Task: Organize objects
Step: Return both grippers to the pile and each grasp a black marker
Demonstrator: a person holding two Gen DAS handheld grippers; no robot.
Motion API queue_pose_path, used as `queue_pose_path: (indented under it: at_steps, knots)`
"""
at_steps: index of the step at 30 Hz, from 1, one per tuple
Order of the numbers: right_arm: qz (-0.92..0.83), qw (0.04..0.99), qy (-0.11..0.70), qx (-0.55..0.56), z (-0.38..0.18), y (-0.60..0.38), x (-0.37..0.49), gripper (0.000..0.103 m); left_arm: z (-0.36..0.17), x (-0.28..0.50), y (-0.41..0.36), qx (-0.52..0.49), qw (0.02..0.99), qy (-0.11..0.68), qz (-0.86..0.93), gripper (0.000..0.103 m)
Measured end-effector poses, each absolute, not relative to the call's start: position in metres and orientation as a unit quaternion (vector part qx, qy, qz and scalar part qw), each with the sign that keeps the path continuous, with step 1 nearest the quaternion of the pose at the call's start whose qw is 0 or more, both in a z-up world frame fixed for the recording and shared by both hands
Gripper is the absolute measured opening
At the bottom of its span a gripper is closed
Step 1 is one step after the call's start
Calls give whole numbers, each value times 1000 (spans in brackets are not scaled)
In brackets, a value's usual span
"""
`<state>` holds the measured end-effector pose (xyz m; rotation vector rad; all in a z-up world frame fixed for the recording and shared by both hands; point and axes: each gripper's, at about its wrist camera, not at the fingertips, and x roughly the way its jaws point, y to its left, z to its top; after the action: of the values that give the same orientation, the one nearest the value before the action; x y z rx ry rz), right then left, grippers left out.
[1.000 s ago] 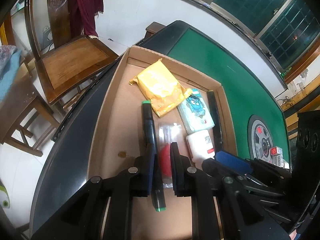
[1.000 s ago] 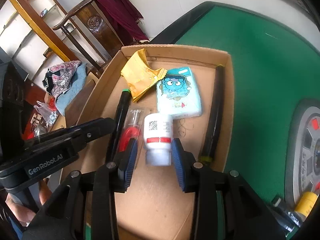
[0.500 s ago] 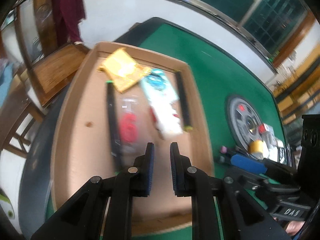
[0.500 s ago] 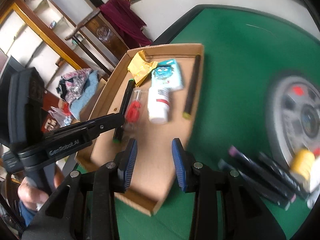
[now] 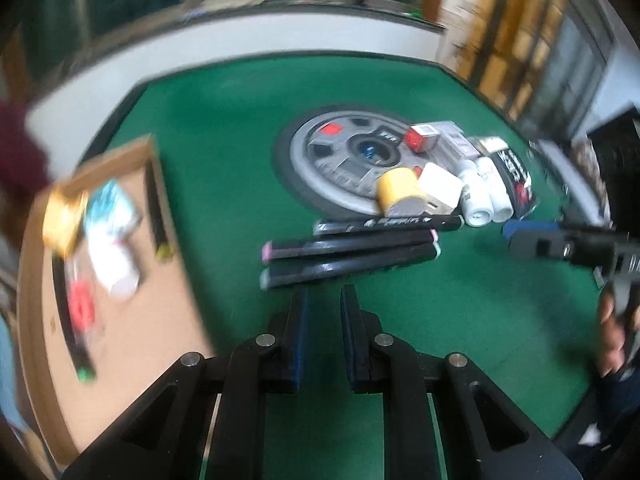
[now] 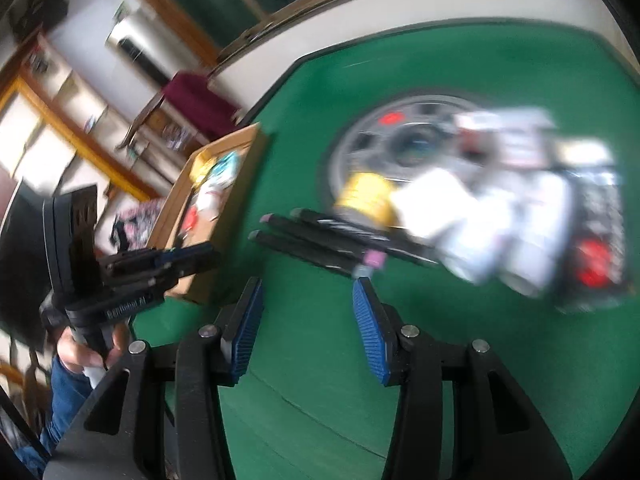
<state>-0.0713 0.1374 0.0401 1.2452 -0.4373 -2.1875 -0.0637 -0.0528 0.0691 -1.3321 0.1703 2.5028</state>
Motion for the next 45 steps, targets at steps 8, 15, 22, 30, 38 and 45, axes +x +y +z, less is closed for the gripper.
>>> queue_pose_path:
  at_steps: [8,15,22,30,38,45]
  knots:
    - [-810,273,-214,474,30,155,-86,51,55,-138,-55,-510,99,-10,854,13]
    - [-808,272,-232,468,32,163,-87,51,33,-143,-69,-553,31,-40,832,19]
    - [-811,272,-234,462,32,172,-83,51,37,-63,-51,-573,91,-11,815,45]
    - [-808,272,-240,463,30,174,-83,51,53,-39,-27,-569,158,-18,807,45]
    - [-808,275,-243,461,34,177,-80,51,49,-56,-1,-566,164,-21,808,45]
    - [-810,278,-237,459,37,173,-75,51,41,-64,2,-572,172,1,802,45]
